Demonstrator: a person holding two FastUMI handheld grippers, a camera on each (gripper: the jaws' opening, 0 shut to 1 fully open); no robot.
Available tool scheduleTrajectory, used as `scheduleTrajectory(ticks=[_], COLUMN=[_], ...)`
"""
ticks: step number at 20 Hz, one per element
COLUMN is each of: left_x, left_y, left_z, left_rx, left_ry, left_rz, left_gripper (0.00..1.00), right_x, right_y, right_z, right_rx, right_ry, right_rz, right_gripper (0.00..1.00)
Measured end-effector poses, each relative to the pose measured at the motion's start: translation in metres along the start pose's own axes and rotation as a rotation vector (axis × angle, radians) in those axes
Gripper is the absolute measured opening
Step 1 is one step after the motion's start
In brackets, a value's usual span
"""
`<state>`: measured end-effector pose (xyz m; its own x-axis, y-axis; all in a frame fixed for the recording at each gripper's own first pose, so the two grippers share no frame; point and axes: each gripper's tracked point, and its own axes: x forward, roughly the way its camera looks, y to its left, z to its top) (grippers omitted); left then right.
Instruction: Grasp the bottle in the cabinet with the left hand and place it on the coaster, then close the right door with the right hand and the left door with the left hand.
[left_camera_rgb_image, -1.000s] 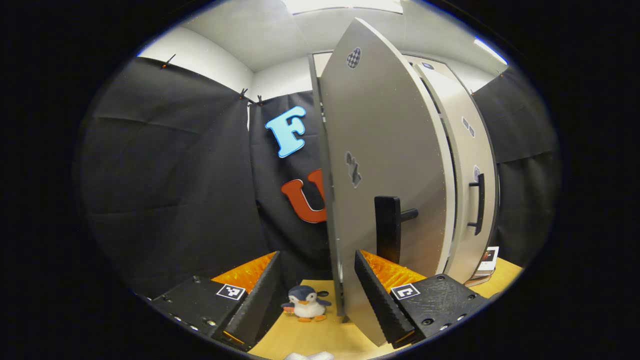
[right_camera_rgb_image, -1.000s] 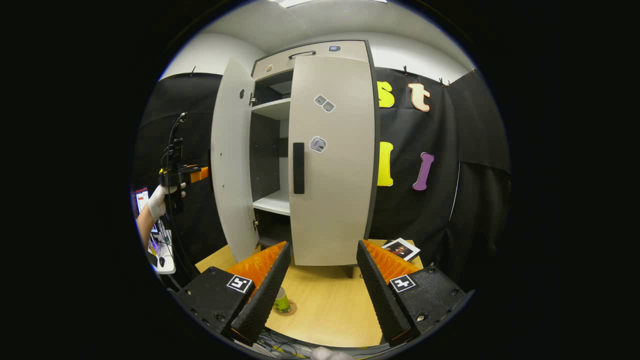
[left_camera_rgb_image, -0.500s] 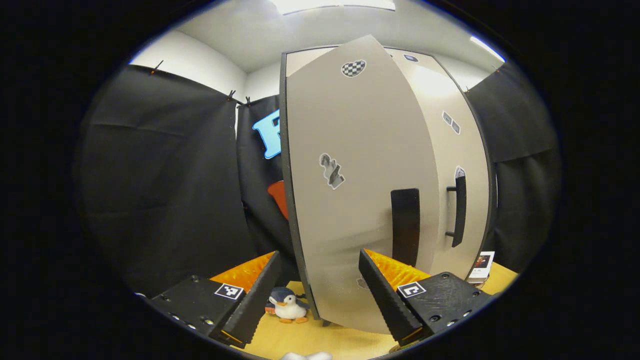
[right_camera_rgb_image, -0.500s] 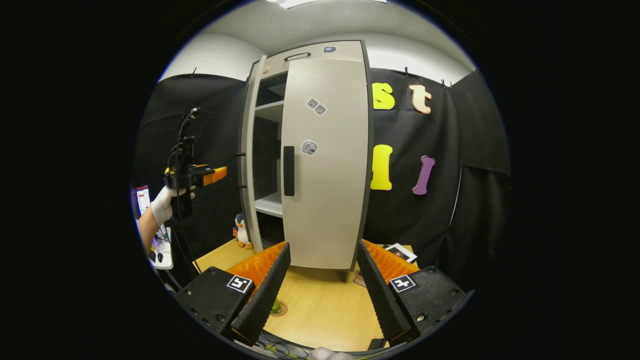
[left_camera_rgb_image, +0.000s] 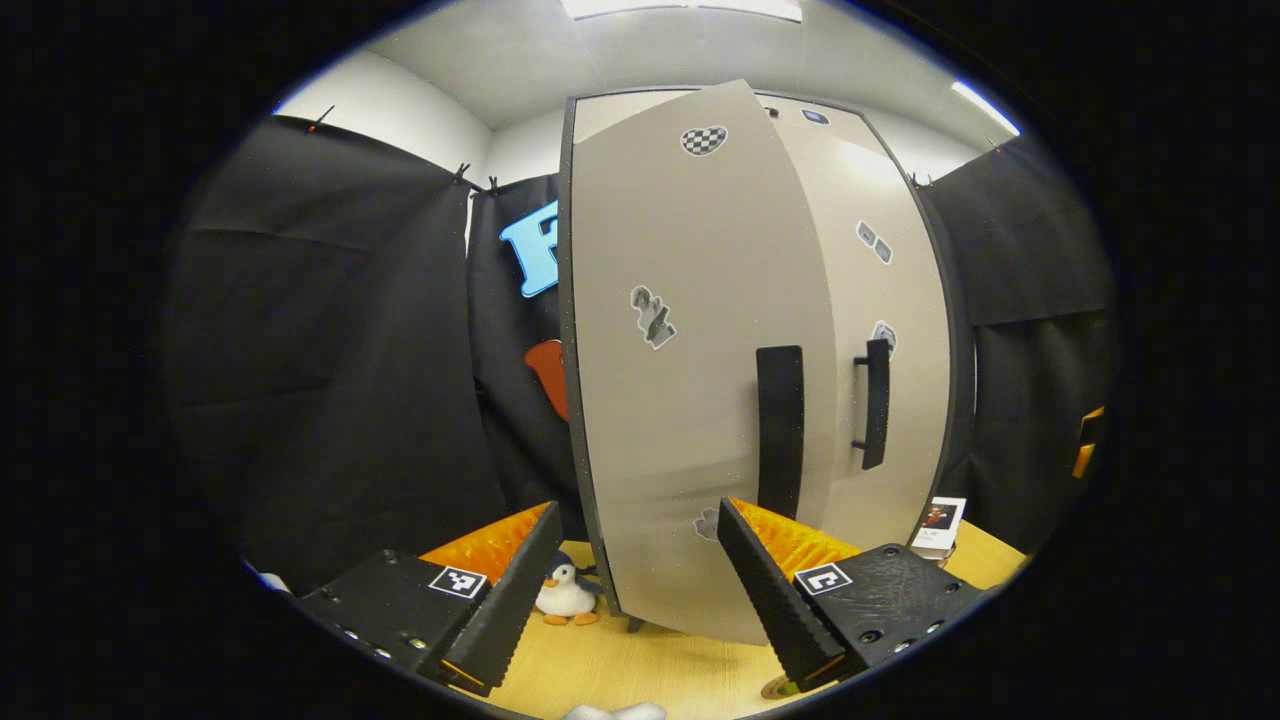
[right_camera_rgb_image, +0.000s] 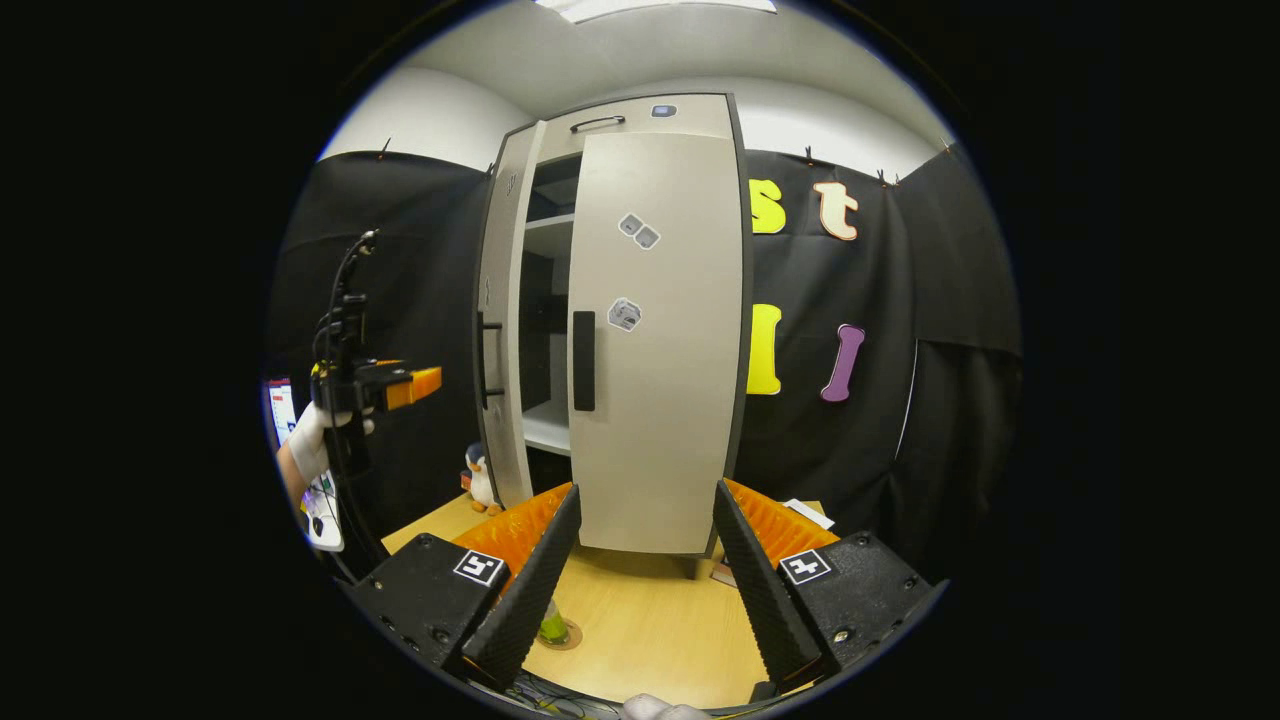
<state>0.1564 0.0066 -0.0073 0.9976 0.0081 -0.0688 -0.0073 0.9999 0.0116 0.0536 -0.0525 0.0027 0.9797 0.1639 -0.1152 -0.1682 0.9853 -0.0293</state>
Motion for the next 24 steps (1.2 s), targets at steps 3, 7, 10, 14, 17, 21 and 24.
scheduleTrajectory(ticks=[3,7,10,14,17,21,24], left_x=[-0.020,-0.051,-0.073,-0.103,-0.118,-0.125,-0.124], left_y=[-0.002,0.008,0.022,0.042,0.053,0.044,0.037], left_z=[0.001,-0.008,-0.021,-0.043,-0.050,-0.045,-0.041], left_rx=[-0.014,-0.019,-0.040,-0.073,-0.046,-0.042,-0.043], left_ry=[-0.006,0.005,0.023,0.061,0.061,0.046,0.031], left_rz=[-0.032,-0.037,-0.015,0.021,0.049,0.024,0.010], left_gripper=[0.96,0.96,0.96,0.96,0.96,0.96,0.96], right_x=[0.000,-0.002,-0.004,-0.013,-0.022,-0.028,-0.028], right_y=[0.009,0.023,0.030,0.035,0.038,0.041,0.042], right_z=[0.002,0.003,0.004,-0.006,-0.024,-0.027,-0.019], right_rx=[0.013,0.042,0.050,0.051,0.029,0.032,0.031], right_ry=[-0.001,-0.022,-0.048,-0.062,-0.033,-0.033,-0.046], right_rz=[-0.027,-0.063,-0.103,-0.153,-0.184,-0.201,-0.197], right_gripper=[0.82,0.82,0.82,0.82,0.82,0.82,0.82])
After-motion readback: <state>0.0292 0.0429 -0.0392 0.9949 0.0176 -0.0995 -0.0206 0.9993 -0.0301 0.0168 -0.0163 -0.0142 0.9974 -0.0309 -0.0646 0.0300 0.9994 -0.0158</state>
